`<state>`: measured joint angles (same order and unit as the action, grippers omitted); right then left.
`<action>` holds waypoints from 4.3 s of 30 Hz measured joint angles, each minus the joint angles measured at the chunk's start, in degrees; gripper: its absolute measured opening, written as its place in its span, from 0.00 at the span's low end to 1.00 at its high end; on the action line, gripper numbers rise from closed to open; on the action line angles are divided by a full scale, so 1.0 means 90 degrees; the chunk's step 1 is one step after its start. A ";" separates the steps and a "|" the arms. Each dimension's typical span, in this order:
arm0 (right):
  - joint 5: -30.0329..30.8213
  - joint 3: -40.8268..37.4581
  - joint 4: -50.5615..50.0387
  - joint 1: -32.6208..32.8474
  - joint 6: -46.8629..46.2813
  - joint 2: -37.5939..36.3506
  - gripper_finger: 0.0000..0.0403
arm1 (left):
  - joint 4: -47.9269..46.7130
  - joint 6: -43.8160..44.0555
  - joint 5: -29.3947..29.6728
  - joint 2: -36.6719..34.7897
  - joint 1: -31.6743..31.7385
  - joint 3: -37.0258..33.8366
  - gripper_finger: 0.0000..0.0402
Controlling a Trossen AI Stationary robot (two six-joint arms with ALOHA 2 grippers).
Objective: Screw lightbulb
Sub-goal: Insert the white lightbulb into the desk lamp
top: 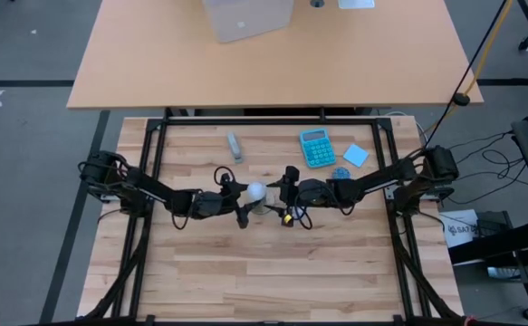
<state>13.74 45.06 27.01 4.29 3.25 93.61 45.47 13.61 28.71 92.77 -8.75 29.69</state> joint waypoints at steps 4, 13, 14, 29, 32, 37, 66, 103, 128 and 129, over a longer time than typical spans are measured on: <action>0.0005 0.0000 -0.0065 0.0000 0.0082 -0.0273 0.75 | 0.0007 0.0000 -0.0031 0.0000 0.0022 0.0005 0.70; -0.0036 0.0000 0.0457 -0.0007 0.0328 -0.0319 0.73 | 0.0014 0.0049 -0.0092 0.0000 0.0056 0.0007 0.70; -0.0038 0.0000 0.0539 -0.0007 0.0335 -0.0316 0.72 | 0.0015 0.0049 -0.0095 0.0000 0.0056 0.0007 0.70; -0.0068 0.0137 0.1160 0.0010 0.0229 -0.0311 0.17 | 0.0058 0.0099 -0.0105 0.0000 0.0095 0.0010 0.70; -0.0070 0.0231 0.1097 -0.0012 0.0298 -0.0311 0.04 | 0.0053 0.0097 -0.0104 0.0000 0.0095 0.0010 0.70; -0.0231 0.0459 0.0703 -0.0105 0.0156 -0.0150 0.01 | 0.0053 0.0097 -0.0104 0.0000 0.0095 0.0010 0.70; 0.0008 0.1433 -0.0669 -0.0146 -0.0076 0.0629 0.00 | 0.0010 -0.0052 -0.0141 0.0000 0.0083 0.0012 0.70; 0.0442 0.1423 -0.1310 0.0104 -0.0959 0.0636 0.00 | -0.0004 -0.0238 -0.0002 -0.0039 -0.0168 0.0010 0.70; 0.1047 0.1421 -0.1354 0.0107 -0.1076 0.0633 0.00 | -0.0097 -0.0358 0.1501 -0.0330 -0.0520 0.0010 0.70; 0.1056 0.1421 -0.1354 0.0107 -0.1076 0.0633 0.00 | -0.0097 -0.0360 0.1533 -0.0330 -0.0520 0.0010 0.70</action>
<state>23.24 57.84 14.83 5.26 -6.44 99.31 44.60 10.37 42.51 89.80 -13.43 29.78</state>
